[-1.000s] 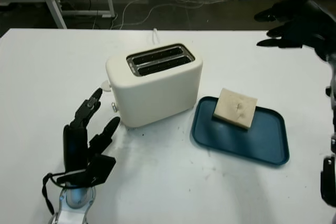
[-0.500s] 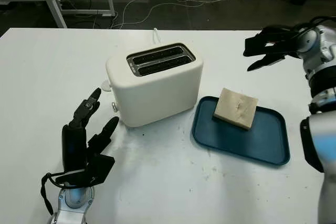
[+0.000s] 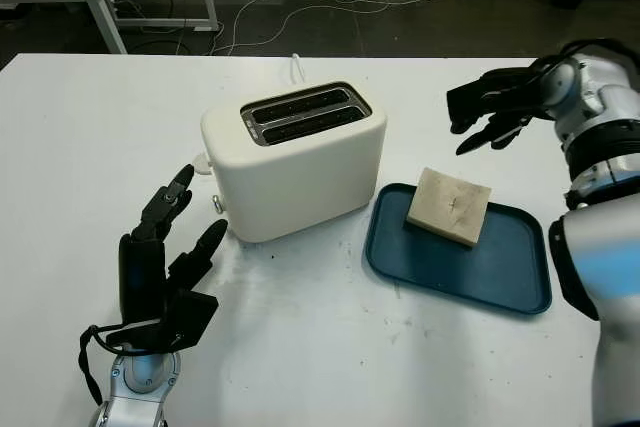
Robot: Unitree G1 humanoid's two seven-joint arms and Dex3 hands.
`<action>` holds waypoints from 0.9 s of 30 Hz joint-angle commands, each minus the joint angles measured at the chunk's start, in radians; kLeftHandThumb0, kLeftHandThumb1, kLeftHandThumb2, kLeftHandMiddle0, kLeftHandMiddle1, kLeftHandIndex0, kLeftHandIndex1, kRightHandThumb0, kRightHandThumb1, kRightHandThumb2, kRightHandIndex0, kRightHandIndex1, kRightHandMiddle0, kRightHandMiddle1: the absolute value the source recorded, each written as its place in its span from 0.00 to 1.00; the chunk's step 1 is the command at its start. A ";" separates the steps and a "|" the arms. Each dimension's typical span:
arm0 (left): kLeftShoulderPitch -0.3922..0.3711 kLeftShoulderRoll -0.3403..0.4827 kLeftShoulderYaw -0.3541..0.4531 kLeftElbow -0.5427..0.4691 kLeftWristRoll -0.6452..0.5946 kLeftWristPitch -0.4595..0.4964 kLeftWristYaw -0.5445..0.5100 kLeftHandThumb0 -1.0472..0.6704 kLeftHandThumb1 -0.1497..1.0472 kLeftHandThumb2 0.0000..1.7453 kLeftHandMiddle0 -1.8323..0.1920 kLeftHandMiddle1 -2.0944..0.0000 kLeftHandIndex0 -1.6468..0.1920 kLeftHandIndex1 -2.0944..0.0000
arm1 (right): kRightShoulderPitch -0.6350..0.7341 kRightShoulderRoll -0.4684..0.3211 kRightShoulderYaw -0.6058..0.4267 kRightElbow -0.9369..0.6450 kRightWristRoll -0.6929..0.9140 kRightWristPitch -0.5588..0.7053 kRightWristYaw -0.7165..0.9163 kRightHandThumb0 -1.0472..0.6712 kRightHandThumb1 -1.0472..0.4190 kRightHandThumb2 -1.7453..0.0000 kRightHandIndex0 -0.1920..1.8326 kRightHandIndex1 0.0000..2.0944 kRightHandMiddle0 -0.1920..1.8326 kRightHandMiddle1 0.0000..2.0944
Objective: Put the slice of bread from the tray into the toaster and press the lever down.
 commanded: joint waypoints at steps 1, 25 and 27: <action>-0.012 0.006 0.005 0.005 -0.007 -0.007 -0.002 0.26 0.89 0.15 0.66 0.88 0.64 1.00 | -0.010 0.014 0.010 0.013 -0.013 -0.006 -0.004 0.01 0.11 1.00 0.49 0.23 0.47 0.00; -0.016 0.028 0.014 0.018 -0.014 -0.026 0.004 0.26 0.89 0.15 0.65 0.88 0.63 1.00 | 0.085 0.053 -0.054 0.018 0.020 0.028 -0.163 0.06 0.19 1.00 0.38 0.22 0.45 0.00; -0.022 0.029 0.016 0.025 -0.020 -0.033 0.004 0.27 0.89 0.15 0.65 0.88 0.63 1.00 | 0.087 0.055 -0.063 0.019 0.028 0.042 -0.180 0.05 0.20 1.00 0.38 0.22 0.45 0.00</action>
